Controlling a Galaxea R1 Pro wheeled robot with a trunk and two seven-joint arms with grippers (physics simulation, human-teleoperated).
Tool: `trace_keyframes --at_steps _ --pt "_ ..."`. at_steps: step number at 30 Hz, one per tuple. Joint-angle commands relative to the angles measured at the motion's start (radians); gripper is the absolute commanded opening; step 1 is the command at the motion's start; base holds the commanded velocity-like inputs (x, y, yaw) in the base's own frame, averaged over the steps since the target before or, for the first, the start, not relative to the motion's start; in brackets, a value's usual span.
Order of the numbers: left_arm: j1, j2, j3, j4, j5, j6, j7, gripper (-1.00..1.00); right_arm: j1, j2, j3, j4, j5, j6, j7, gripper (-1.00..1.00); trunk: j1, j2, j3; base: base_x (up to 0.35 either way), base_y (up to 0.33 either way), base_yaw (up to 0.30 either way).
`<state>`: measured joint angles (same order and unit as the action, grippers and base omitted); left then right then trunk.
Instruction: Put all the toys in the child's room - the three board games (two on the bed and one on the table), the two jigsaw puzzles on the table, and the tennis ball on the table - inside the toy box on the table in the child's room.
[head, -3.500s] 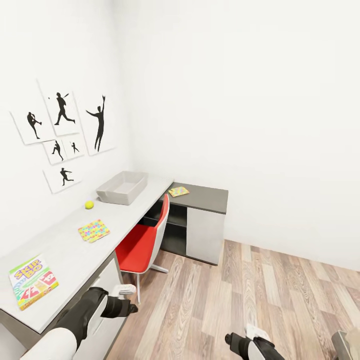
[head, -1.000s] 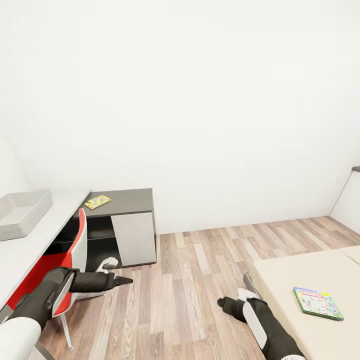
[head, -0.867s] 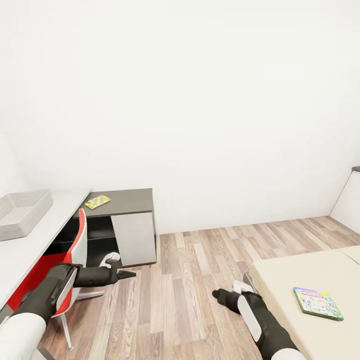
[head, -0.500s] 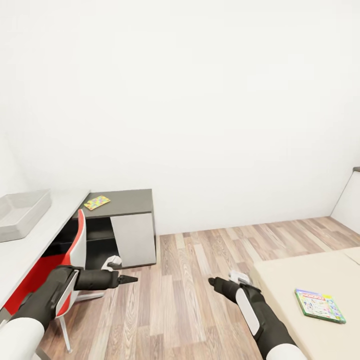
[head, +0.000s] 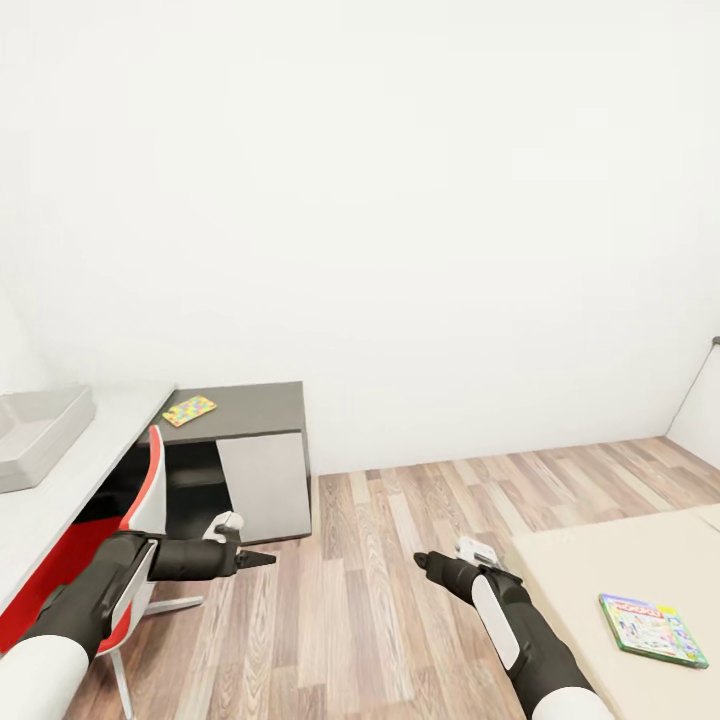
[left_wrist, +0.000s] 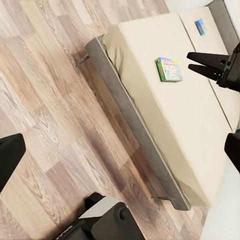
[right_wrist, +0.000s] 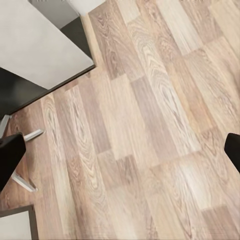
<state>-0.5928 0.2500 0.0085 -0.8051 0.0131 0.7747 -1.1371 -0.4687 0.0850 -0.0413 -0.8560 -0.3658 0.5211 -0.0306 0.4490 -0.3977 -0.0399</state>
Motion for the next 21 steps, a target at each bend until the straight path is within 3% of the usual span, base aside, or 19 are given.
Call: trace_keyframes --at_steps 1,10,21 --pt "-0.001 0.000 0.001 0.000 0.001 0.009 -0.003 1.00 -0.001 0.001 -0.003 -0.001 -0.009 0.005 -0.003 1.00 0.001 -0.002 -0.002 0.211 0.000 0.000" --pt "-0.001 0.000 0.001 0.000 0.001 0.009 -0.002 1.00 -0.001 0.001 -0.003 -0.001 -0.009 0.005 -0.003 1.00 0.001 -0.002 -0.002 0.146 0.000 0.000" --pt "-0.001 0.000 0.002 0.000 0.001 0.008 -0.001 1.00 -0.002 0.002 -0.003 -0.003 -0.008 0.006 -0.003 1.00 0.001 -0.002 -0.002 0.311 0.000 0.000"
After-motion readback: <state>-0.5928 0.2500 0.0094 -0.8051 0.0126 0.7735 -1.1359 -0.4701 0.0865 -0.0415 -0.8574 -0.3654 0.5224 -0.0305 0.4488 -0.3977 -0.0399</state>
